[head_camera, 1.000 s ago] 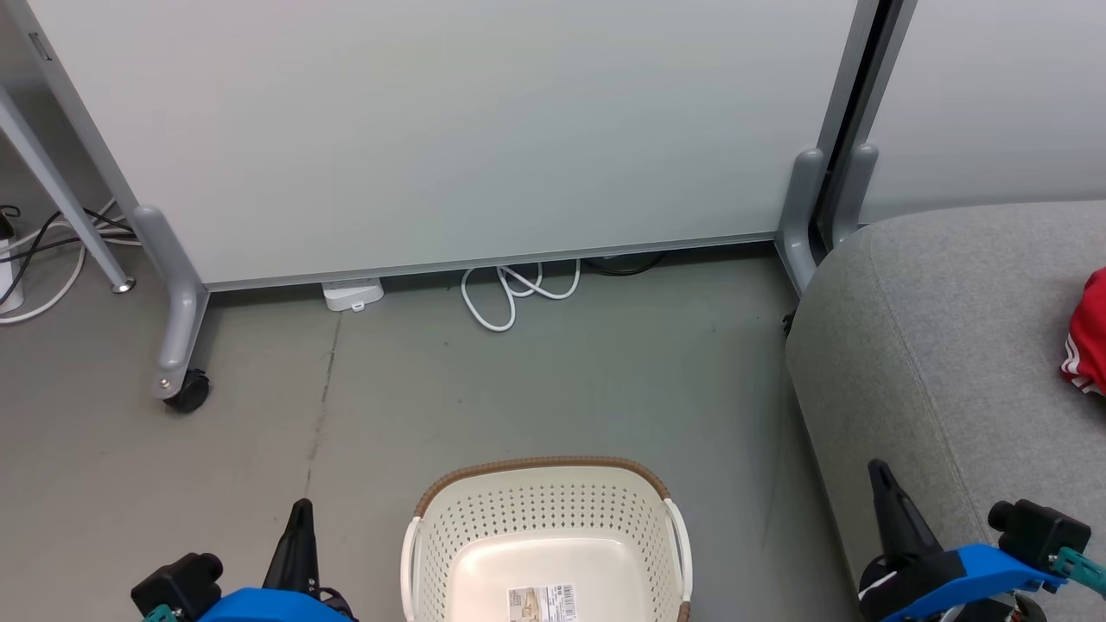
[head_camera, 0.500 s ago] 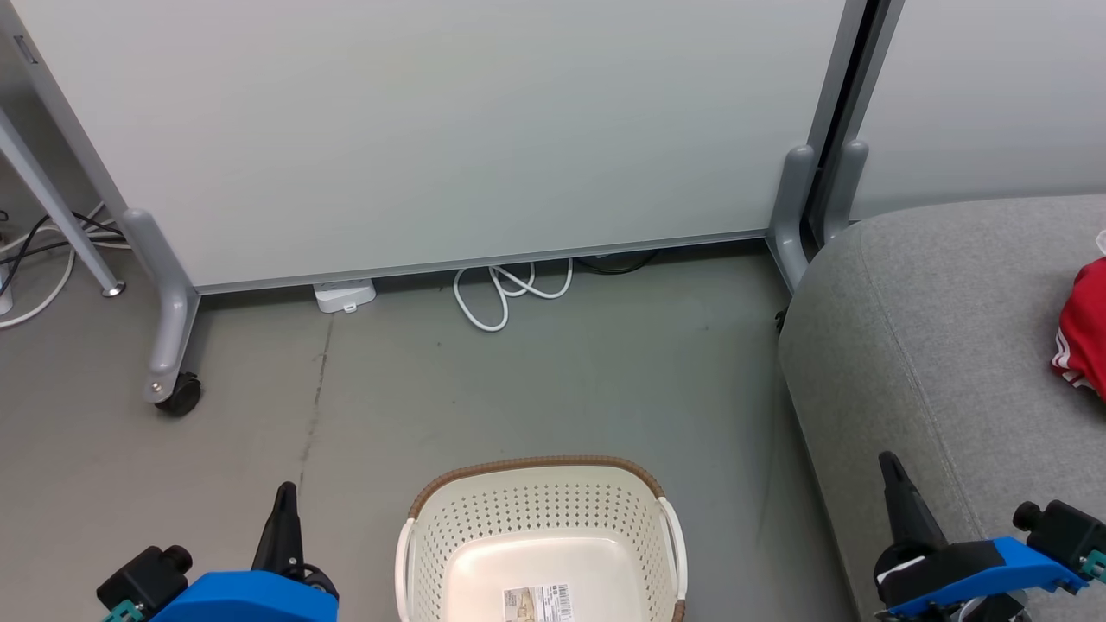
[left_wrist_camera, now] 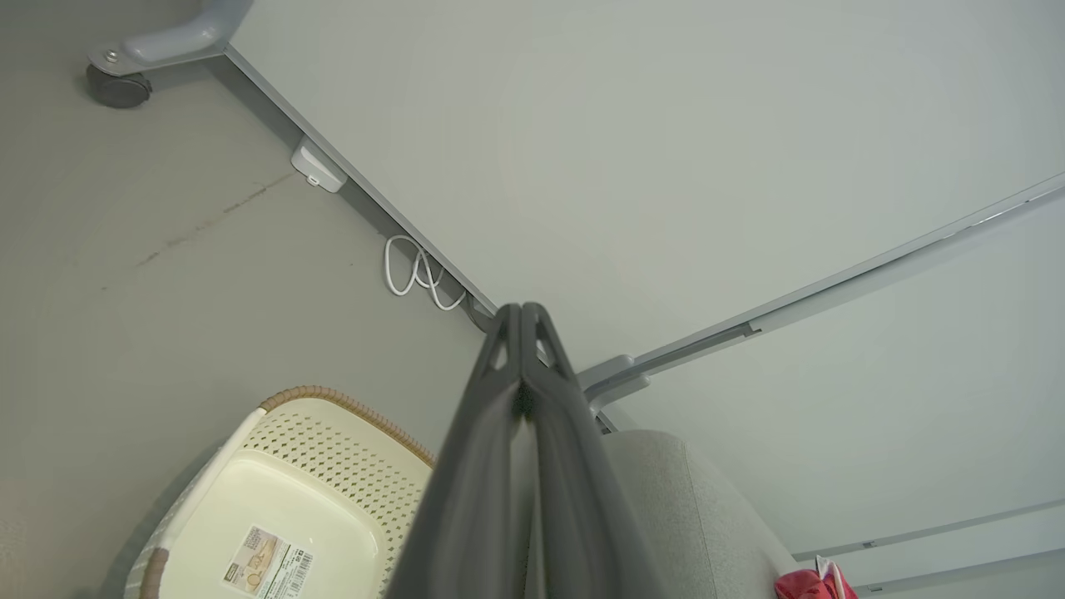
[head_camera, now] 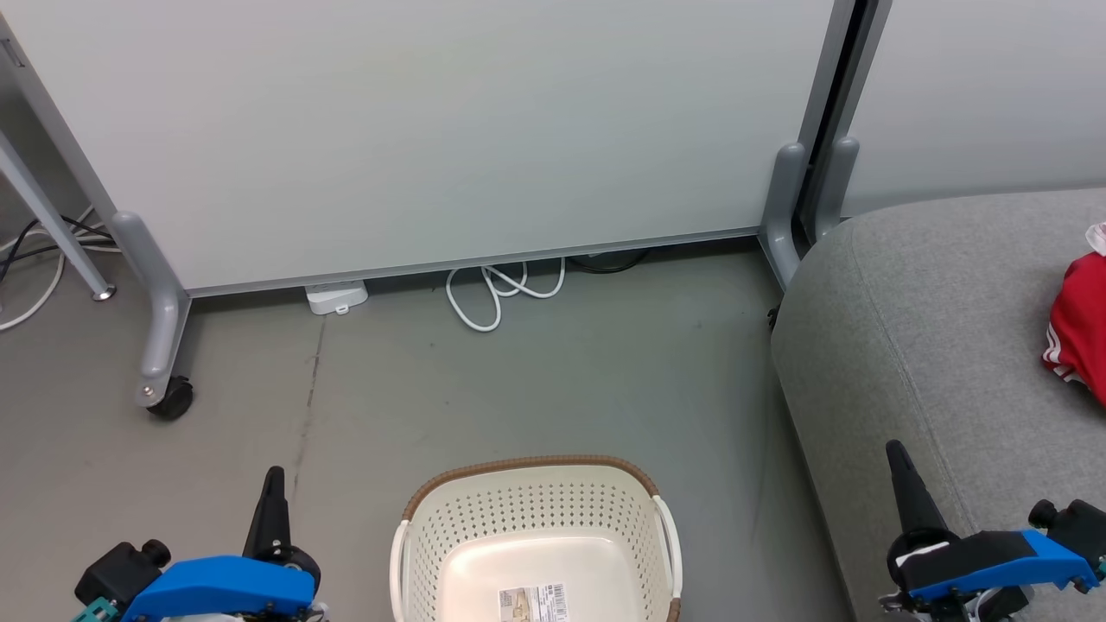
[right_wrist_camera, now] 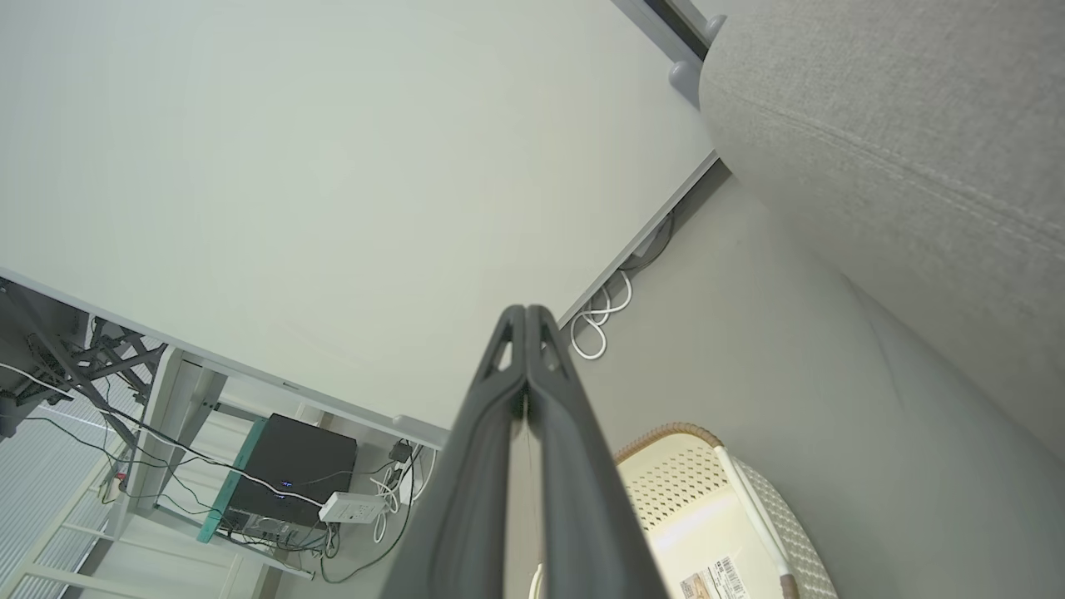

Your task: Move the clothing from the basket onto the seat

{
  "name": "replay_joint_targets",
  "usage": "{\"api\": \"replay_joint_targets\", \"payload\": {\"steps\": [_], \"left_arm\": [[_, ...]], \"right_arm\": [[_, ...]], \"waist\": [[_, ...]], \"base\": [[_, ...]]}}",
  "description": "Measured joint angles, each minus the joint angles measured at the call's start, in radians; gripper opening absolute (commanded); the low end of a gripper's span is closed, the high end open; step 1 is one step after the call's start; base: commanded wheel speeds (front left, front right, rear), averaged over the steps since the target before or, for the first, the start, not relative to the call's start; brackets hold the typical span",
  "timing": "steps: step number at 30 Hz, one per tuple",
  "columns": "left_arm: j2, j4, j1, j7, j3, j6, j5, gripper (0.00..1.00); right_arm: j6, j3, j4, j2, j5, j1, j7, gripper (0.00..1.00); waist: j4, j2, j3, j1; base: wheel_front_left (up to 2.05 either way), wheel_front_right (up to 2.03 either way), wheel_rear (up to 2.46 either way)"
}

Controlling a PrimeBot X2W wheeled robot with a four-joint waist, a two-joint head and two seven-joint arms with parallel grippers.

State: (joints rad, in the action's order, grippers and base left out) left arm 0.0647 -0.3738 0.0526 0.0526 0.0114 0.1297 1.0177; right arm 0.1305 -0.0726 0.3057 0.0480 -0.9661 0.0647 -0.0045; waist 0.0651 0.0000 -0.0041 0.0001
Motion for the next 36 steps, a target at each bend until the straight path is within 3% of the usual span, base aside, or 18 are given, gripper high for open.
{"api": "replay_joint_targets", "payload": {"steps": [36], "left_arm": [[-0.008,0.071,0.028,-0.094,0.056,0.000,0.330,0.00]], "right_arm": [[0.000,-0.023,-0.033,0.000,-0.358,0.023,0.065,0.00]], "waist": [[-0.031,0.0000,0.003,-0.0001]], "base": [[0.00,0.00,0.00]]}}
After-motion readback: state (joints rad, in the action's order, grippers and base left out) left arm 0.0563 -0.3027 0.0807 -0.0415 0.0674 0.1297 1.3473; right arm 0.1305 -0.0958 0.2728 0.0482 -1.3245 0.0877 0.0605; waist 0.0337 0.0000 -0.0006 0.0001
